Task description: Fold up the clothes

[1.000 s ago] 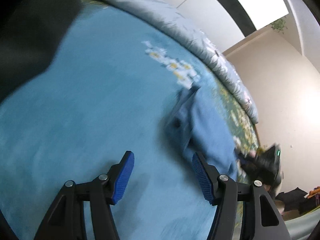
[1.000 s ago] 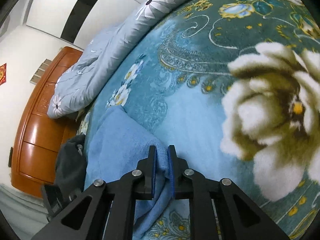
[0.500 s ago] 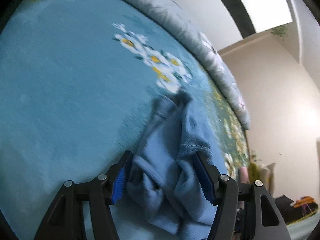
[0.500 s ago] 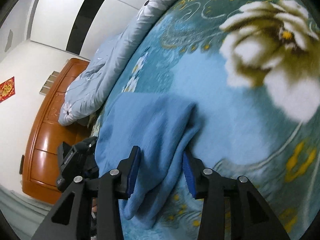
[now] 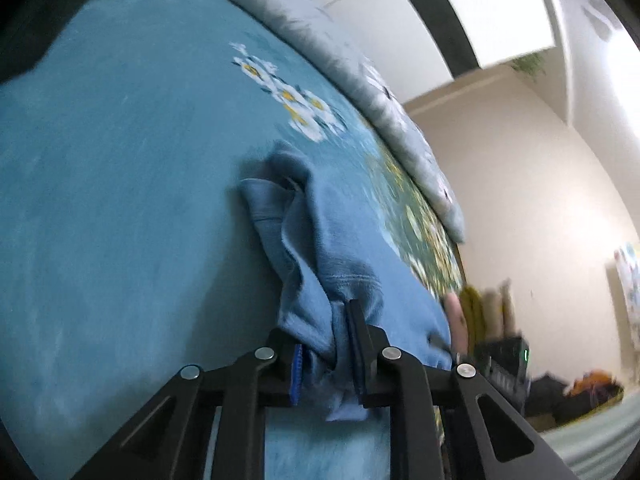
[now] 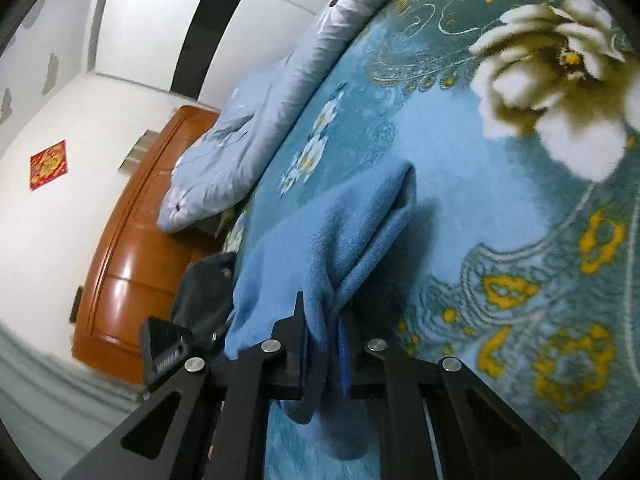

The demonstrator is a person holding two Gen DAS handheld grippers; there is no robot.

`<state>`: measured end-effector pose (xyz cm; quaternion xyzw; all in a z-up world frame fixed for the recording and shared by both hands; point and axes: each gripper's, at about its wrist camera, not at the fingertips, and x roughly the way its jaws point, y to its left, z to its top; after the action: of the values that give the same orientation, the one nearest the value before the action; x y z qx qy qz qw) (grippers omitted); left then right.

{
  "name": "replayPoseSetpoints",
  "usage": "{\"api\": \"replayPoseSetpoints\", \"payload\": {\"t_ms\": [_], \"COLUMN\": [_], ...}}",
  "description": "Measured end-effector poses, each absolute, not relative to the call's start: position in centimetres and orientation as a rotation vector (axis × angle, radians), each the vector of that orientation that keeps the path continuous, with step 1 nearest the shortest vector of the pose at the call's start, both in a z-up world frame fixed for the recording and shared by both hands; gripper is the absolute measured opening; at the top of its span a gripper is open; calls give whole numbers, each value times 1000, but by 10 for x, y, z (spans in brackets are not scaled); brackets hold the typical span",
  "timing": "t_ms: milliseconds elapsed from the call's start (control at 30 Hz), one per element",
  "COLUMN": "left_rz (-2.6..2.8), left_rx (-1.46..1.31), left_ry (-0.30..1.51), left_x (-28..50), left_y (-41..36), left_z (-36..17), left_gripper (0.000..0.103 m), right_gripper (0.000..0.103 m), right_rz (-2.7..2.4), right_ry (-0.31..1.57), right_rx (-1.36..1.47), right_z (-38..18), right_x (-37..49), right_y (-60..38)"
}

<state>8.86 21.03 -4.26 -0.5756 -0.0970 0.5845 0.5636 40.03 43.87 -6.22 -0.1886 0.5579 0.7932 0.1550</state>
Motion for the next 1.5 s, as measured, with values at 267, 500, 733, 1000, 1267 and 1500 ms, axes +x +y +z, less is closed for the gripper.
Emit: {"api": "replayPoseSetpoints", "payload": {"t_ms": [267,500,733,1000,1267,1500], "left_rz": [1451,1399,1404,1391,1287,1145], "left_rx": [-1350,-1386,-1392,-1341,-1146,-954], "left_ry": [-205,-198,-191,-159,-88,-35], "left_x": [79,72,81,106,178,305], "left_y": [203,233,240,241,286,378], "left_z": [-44,-50,-54,-22,80,159], "left_gripper": [56,72,42,18,18,19], "right_gripper": [16,18,14,12,12,12], "right_rz": [2226,2200,2233,2325,2420,2275], "right_ry": [1579,1624,1612,1507,1319,1072], "right_rx": [-605,-599,-579,-582,-470,-371], "right_z": [-81,-89,-82,-34,63,141], "right_x": [397,394,393,405,485,612], "right_y": [433,434,433,434,453,493]}}
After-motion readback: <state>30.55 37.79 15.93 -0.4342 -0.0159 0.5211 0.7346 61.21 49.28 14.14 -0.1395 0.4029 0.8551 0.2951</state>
